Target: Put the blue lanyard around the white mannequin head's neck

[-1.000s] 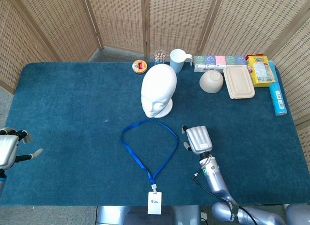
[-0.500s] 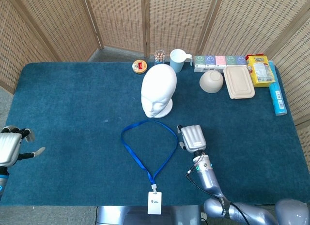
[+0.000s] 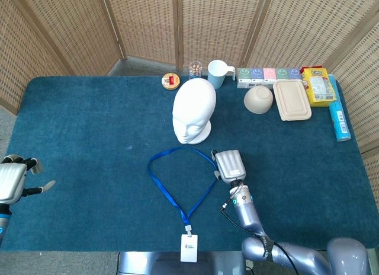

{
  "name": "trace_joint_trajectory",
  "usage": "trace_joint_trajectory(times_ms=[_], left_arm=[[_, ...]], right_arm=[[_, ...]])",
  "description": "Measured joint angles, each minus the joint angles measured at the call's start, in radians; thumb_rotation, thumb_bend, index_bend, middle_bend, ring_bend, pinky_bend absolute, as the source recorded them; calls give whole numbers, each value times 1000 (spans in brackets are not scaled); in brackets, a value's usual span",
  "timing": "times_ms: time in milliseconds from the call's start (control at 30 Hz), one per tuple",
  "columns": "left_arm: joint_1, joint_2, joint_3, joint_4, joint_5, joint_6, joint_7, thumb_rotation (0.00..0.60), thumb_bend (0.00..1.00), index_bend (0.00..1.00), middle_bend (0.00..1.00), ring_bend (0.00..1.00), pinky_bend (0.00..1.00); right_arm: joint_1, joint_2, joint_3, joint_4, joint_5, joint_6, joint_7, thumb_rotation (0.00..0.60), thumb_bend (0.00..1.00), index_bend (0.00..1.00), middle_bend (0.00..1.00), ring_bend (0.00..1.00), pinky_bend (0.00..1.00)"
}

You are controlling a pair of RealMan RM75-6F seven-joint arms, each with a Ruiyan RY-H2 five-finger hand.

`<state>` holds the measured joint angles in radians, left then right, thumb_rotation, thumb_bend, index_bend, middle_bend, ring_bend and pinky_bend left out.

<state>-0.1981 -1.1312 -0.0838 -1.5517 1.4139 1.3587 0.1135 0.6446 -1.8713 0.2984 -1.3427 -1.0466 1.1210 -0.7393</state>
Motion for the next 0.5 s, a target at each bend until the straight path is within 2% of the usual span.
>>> trace_joint_trajectory(times_ms=[500], left_arm=[[3,-1,7,11,-2,1,-11,397,135,558,569,490,285]], right_arm=[[38,-35,-2,43,45,-6,-10,587,251,453,921,1000,1000]])
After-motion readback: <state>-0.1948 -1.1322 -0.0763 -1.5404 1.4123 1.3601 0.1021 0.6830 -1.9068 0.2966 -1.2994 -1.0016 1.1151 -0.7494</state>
